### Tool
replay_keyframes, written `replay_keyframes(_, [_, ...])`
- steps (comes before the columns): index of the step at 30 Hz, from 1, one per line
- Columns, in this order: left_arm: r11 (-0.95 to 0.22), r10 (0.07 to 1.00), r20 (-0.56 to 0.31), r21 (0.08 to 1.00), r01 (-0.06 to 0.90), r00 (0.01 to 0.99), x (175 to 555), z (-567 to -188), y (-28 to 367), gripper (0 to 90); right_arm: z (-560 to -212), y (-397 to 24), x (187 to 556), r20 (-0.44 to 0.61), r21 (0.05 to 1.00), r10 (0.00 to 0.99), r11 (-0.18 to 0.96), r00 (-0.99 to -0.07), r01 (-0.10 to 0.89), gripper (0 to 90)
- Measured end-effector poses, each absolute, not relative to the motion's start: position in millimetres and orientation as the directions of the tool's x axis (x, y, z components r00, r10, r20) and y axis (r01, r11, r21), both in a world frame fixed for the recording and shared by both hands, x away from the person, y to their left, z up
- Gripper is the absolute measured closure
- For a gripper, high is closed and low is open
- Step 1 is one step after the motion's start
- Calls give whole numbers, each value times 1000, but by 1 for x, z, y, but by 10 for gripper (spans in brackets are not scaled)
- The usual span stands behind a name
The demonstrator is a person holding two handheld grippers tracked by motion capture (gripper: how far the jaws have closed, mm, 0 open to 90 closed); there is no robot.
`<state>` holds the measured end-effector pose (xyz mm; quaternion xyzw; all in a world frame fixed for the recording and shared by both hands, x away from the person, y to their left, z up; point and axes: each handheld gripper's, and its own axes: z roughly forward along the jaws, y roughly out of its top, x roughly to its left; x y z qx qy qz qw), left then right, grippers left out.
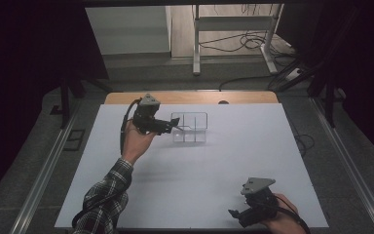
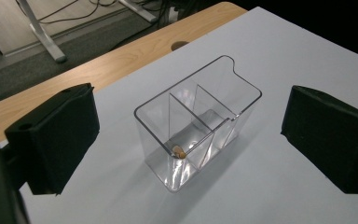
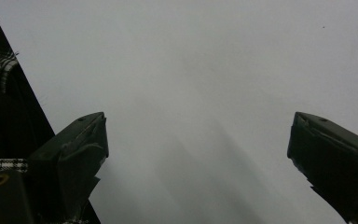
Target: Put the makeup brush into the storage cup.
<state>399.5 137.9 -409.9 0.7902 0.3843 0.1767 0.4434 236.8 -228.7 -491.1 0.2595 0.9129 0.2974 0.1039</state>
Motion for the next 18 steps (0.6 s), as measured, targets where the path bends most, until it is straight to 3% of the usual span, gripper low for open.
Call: replay_keyframes(18, [-313,752,-62,842,439,656,387,-411,146,30,-489,-231,238,-7,624,565,647,-825,437,38])
